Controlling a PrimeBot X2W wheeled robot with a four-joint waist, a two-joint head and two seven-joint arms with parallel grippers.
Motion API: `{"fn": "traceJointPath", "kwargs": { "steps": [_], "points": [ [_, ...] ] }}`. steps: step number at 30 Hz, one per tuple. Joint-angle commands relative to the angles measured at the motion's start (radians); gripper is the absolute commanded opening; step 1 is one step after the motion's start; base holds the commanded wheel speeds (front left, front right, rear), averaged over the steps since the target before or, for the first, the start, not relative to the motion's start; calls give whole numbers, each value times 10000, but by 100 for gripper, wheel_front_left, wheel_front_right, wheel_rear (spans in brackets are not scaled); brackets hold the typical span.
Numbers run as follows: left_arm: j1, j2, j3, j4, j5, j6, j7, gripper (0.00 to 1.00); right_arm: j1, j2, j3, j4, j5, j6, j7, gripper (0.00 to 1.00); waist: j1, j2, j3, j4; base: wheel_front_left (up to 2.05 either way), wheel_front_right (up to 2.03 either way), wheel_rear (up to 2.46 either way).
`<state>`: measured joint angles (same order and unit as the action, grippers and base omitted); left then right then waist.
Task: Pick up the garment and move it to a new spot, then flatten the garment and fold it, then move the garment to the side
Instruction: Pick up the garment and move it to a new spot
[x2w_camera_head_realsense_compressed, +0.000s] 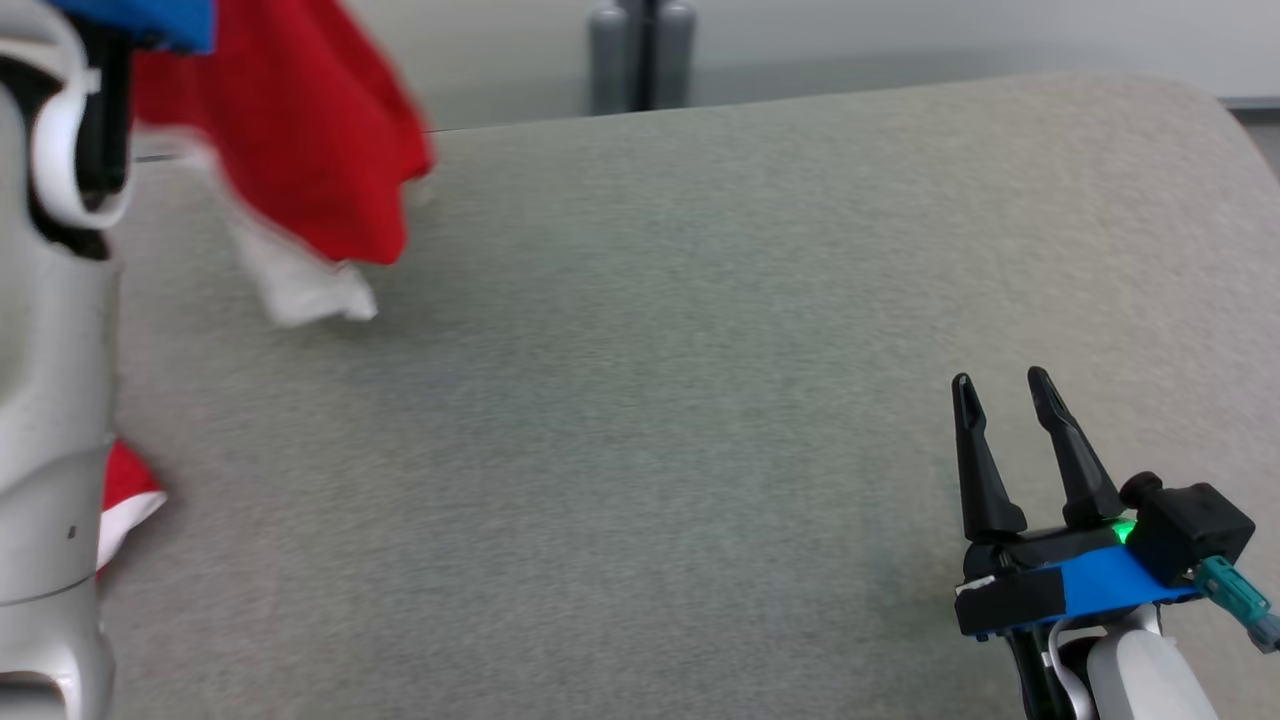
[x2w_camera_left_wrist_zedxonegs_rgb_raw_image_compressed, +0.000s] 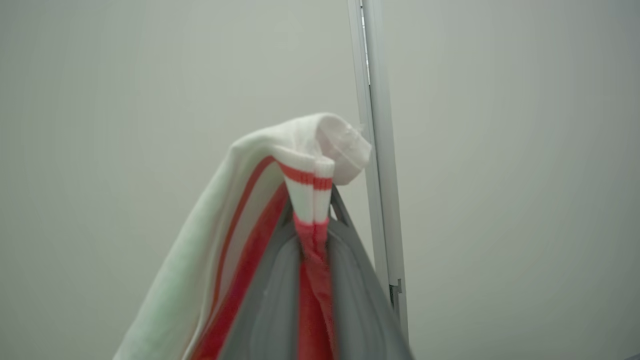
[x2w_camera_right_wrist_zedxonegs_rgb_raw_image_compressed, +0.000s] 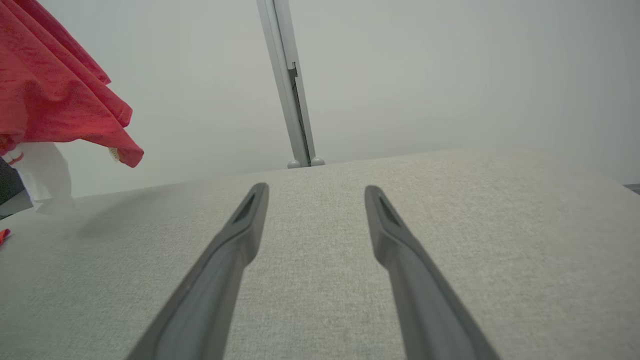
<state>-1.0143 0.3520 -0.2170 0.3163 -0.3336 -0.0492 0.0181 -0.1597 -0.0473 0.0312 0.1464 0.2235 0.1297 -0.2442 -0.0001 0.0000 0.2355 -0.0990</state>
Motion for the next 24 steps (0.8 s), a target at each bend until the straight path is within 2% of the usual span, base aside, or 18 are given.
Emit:
{"fn": "traceJointPath", "kwargs": {
  "steps": [1,7,12,17,24],
  "points": [
    [-364,-189,-208,-438,98,66,278,0,-162,-54,31,110,109,19,-103,100,1,0,-13,-471,0,0,0],
    [-1096,-779,-873,-995,180,-11,778,0,-400,-54,74,389,430,17,-207,100,1,0,308,-1523,0,0,0],
    [-1113,-1274,-1375,-762,146,-95,805,0,-438,-54,-18,399,561,13,-222,100,1,0,461,-1897,0,0,0],
    [-240,-1714,-1787,-244,-35,-128,624,0,-380,-49,-130,251,584,13,-223,100,1,0,586,-1929,0,0,0],
    [1737,-2016,-2185,683,-370,-93,-4,0,-426,-51,-192,205,361,13,-224,100,1,0,573,-1483,0,0,0]
  ]
}}
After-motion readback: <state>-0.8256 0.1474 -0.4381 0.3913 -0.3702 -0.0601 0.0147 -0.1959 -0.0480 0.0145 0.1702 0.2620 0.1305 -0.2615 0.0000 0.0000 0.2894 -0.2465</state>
